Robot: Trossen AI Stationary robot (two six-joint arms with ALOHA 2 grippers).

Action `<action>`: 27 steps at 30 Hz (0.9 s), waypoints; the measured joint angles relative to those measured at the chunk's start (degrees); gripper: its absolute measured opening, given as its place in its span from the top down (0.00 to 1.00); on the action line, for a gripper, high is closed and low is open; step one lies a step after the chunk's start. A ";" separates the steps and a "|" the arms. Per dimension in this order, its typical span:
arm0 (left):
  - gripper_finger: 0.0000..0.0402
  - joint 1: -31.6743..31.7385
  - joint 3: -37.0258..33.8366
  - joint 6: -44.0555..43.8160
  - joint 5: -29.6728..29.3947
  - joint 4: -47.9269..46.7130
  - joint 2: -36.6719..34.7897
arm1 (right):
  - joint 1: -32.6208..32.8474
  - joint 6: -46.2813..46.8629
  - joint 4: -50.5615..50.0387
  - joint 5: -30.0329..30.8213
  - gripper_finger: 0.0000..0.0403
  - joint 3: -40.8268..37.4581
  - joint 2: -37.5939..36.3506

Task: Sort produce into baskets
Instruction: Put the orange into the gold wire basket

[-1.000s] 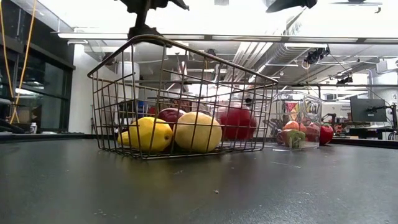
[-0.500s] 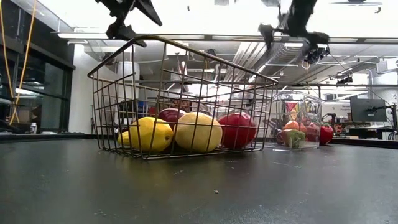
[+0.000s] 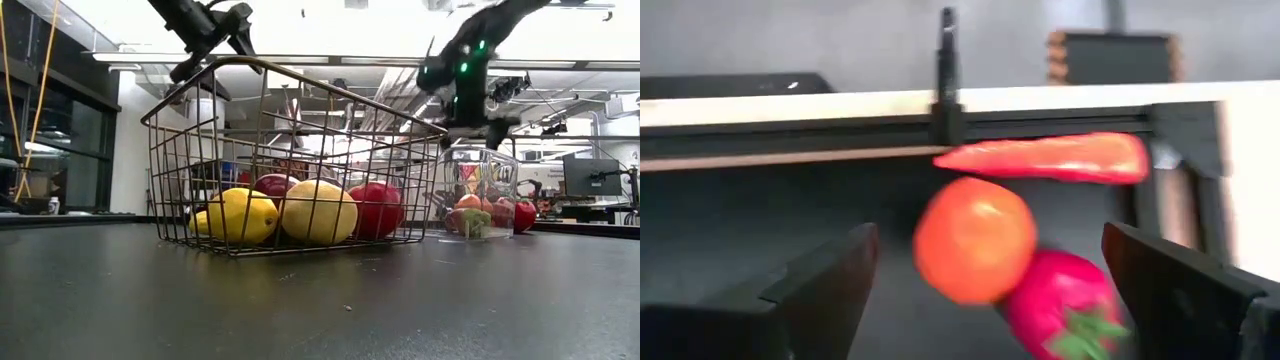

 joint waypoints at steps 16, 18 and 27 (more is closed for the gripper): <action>0.02 11.50 0.00 8.09 14.15 5.18 0.42 | -2.97 9.73 0.90 -6.48 0.07 0.00 13.81; 0.02 12.91 0.00 10.46 15.62 5.35 0.42 | -2.52 11.92 0.97 -6.38 0.07 0.00 14.44; 0.02 18.74 0.00 15.58 23.06 6.49 0.42 | -0.85 15.45 0.82 -9.70 0.09 0.00 18.55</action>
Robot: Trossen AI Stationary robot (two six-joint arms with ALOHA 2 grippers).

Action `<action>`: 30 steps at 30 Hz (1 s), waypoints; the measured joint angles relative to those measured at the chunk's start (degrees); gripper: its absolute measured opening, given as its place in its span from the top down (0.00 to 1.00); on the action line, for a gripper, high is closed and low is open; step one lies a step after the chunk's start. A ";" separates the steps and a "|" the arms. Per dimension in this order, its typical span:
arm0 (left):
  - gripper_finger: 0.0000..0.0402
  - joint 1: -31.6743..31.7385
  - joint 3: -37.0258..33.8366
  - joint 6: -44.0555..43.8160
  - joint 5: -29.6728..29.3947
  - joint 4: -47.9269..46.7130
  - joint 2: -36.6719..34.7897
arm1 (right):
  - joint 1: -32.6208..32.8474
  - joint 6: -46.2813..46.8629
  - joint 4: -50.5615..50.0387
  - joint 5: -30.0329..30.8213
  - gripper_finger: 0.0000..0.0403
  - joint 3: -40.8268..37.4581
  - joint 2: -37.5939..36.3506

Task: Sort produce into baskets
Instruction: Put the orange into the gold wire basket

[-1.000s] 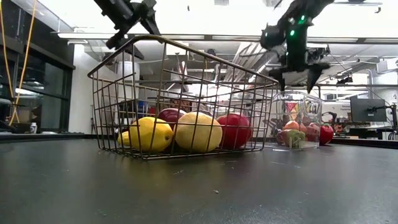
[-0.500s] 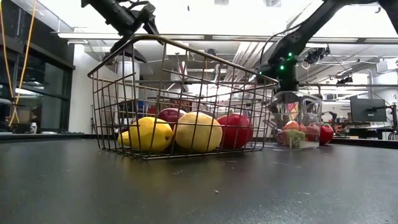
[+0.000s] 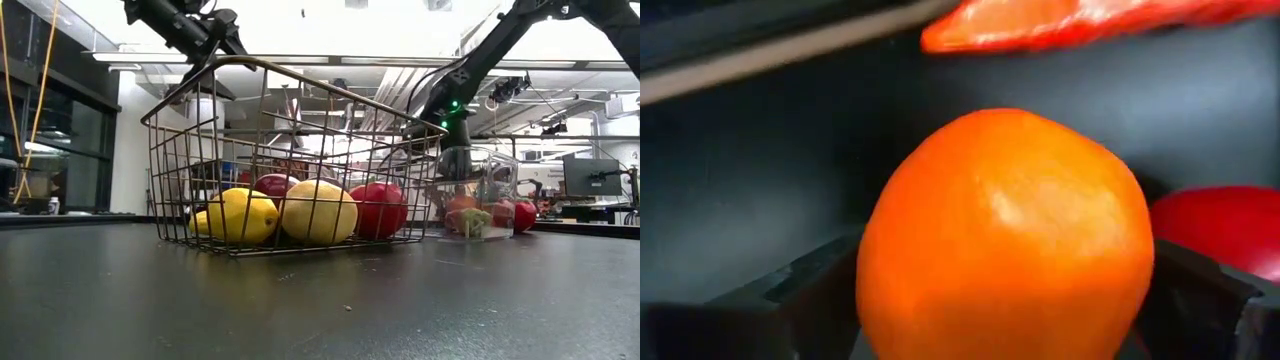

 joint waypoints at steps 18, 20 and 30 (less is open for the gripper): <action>0.02 2.32 0.00 1.94 1.73 0.12 0.00 | 9.99 -20.29 12.70 -3.13 0.24 0.12 -19.33; 0.02 2.32 0.00 0.89 1.74 0.71 0.00 | 13.72 -24.98 16.81 -11.45 0.24 0.20 -22.57; 0.02 2.32 0.00 -3.79 2.22 4.01 0.00 | 37.46 -34.98 20.65 -29.66 0.18 0.17 -25.32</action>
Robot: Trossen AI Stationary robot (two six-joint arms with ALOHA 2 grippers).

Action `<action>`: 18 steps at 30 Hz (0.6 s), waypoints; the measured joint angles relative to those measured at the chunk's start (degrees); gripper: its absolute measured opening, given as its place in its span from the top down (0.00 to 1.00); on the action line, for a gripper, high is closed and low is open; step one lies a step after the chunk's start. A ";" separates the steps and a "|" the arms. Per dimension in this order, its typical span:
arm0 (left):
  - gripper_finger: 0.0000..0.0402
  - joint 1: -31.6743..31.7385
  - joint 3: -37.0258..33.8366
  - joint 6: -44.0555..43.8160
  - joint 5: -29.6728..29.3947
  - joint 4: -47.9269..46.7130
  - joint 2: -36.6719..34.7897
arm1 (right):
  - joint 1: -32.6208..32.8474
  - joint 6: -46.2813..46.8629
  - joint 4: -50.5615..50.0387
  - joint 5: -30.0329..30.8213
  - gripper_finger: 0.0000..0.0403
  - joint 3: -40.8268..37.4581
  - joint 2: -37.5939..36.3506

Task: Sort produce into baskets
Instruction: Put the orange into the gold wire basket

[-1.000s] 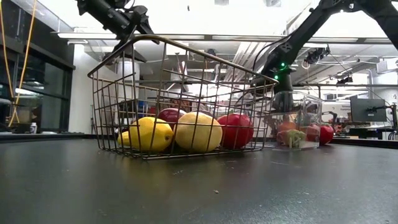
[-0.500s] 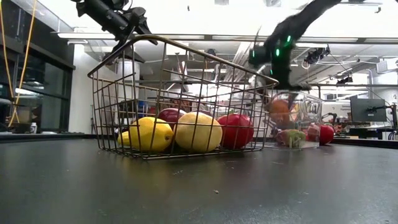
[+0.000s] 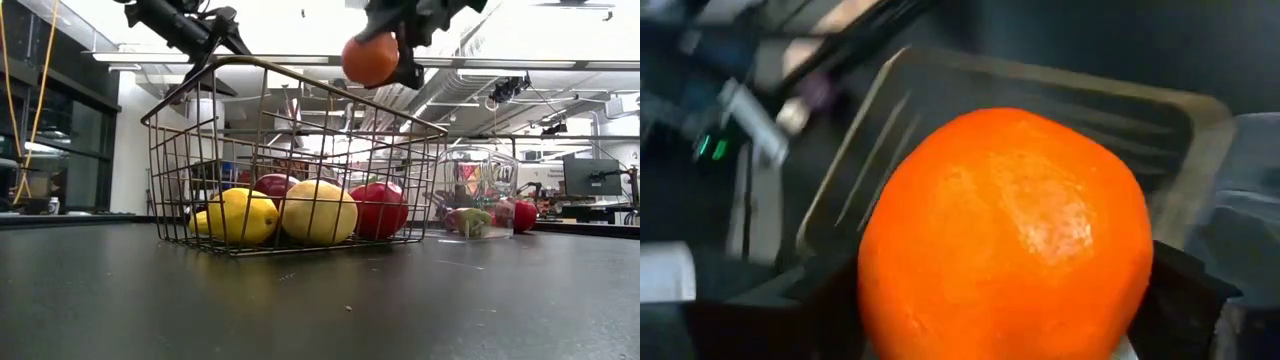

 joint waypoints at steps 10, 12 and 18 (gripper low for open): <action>0.02 -0.11 0.00 -10.78 1.80 7.46 -0.21 | 8.17 -8.47 4.07 -0.69 0.18 -0.07 6.14; 0.02 -0.10 0.00 -14.25 7.74 9.43 -0.60 | 8.15 -6.39 4.74 -0.87 0.17 -0.07 6.14; 0.02 -0.61 0.02 -19.21 26.41 16.34 -4.32 | 8.08 5.29 5.23 4.34 0.17 -0.07 6.12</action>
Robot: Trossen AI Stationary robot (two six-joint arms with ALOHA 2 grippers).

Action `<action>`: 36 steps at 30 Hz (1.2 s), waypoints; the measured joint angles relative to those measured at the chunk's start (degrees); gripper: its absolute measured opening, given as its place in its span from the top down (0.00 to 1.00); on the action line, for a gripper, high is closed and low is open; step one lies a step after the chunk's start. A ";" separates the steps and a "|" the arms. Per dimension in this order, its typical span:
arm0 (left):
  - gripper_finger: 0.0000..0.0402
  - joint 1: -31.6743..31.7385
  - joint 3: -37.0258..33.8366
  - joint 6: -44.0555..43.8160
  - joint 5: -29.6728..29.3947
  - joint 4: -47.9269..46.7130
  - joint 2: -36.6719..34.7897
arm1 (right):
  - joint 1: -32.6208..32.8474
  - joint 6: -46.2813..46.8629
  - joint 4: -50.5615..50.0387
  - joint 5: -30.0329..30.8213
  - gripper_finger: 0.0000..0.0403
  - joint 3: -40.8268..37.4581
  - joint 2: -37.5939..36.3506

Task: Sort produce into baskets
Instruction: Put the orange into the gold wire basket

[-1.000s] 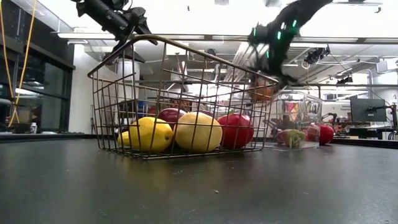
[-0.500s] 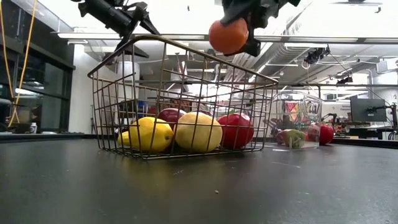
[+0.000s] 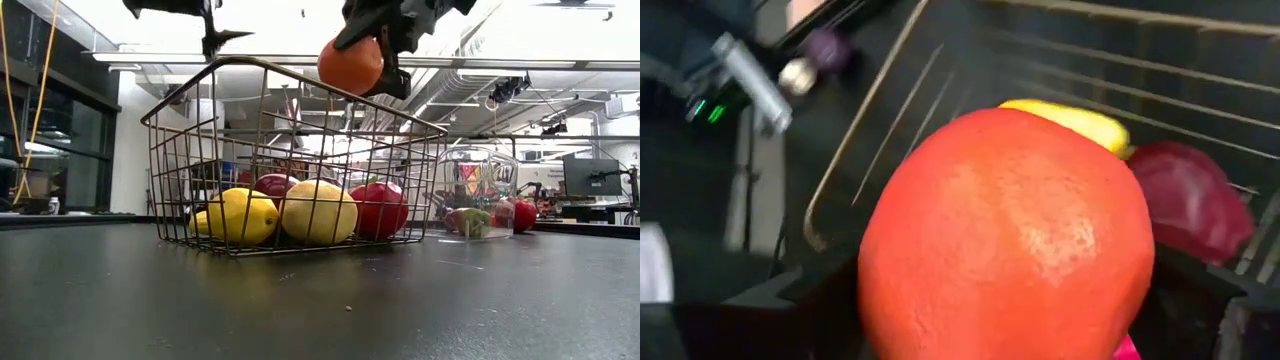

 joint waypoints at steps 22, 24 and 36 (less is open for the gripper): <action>0.02 -15.35 0.02 10.42 -12.97 -19.37 -15.04 | 3.45 11.96 11.53 2.37 0.16 0.00 0.00; 0.02 -16.59 0.02 9.60 -15.83 -19.28 -15.09 | 3.96 10.97 11.49 2.35 0.16 0.00 0.00; 0.02 -25.55 0.00 1.00 -30.86 -16.83 -11.74 | 5.66 3.38 10.58 -1.88 0.14 0.00 0.00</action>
